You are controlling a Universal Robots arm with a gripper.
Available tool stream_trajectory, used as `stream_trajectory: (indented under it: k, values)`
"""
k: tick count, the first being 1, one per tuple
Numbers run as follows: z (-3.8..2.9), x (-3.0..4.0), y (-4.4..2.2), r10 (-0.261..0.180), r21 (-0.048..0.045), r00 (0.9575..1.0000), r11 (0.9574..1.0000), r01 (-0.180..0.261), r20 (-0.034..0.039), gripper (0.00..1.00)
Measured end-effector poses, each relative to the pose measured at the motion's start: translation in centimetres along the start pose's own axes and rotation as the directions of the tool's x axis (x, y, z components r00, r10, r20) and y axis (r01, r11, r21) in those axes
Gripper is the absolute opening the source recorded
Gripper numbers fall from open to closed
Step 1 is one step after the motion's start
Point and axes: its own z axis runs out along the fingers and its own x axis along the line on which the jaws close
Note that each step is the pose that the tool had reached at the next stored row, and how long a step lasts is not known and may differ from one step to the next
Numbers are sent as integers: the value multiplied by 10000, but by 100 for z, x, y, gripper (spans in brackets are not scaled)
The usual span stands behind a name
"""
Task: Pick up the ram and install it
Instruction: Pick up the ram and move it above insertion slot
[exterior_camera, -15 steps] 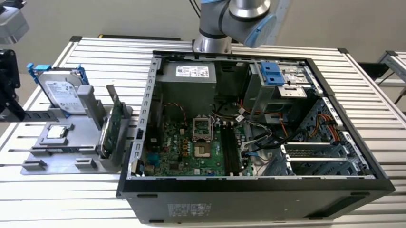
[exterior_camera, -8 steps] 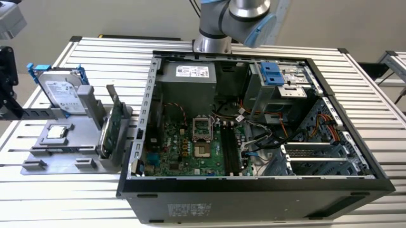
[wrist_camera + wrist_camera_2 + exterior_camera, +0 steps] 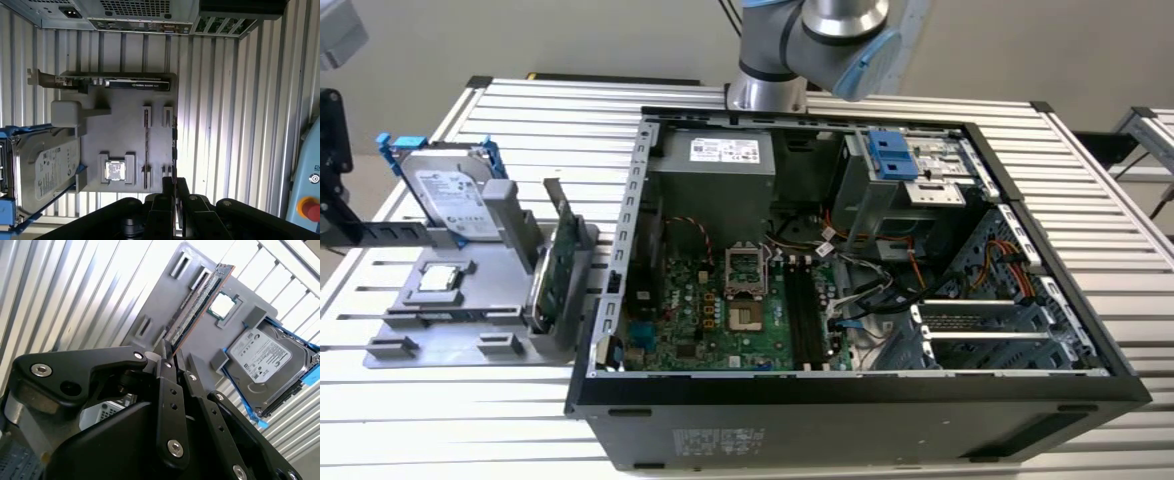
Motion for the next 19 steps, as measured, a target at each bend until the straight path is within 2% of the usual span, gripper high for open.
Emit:
stream_trajectory:
  k: [19]
  values:
    - [-165,0,-1,9,0,10000,10000,-9,0,0]
